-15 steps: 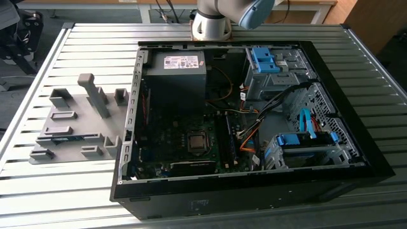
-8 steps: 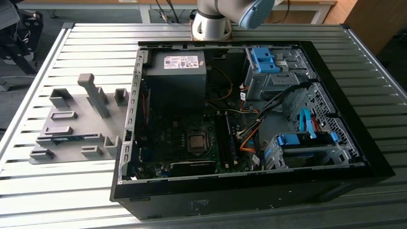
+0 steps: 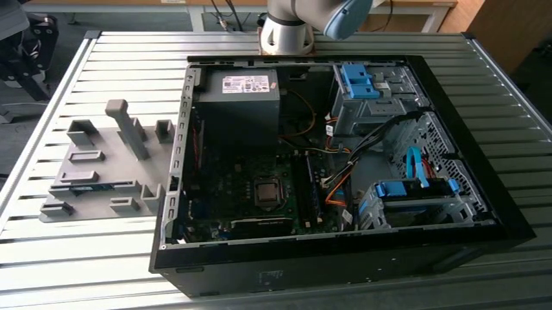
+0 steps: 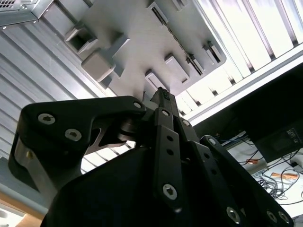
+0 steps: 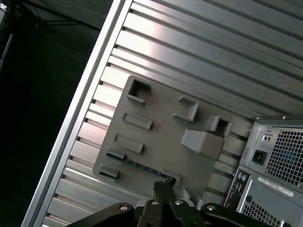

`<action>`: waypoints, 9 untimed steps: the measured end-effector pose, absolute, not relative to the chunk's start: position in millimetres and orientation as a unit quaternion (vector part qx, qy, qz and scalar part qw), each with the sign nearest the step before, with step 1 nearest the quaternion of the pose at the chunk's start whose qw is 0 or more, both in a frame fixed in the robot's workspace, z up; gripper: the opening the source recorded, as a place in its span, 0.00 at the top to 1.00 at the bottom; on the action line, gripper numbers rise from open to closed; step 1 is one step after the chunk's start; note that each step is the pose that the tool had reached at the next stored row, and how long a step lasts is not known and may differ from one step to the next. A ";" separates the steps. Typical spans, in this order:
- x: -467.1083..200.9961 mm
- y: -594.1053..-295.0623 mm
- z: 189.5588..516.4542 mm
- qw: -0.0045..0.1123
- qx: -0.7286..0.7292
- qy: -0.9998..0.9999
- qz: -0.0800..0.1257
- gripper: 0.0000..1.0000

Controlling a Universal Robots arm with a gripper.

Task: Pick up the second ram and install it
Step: 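Pick up the second ram and move it above second insertion slot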

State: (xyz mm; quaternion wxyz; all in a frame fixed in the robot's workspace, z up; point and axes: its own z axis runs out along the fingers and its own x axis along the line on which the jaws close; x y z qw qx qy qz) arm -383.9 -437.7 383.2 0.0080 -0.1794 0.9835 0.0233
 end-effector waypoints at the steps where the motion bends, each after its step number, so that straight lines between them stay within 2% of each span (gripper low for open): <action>1: -384.0 -437.7 383.3 0.008 -0.186 0.982 0.023 0.89; 9: -384.7 -437.7 383.0 0.007 -0.237 0.971 0.024 0.89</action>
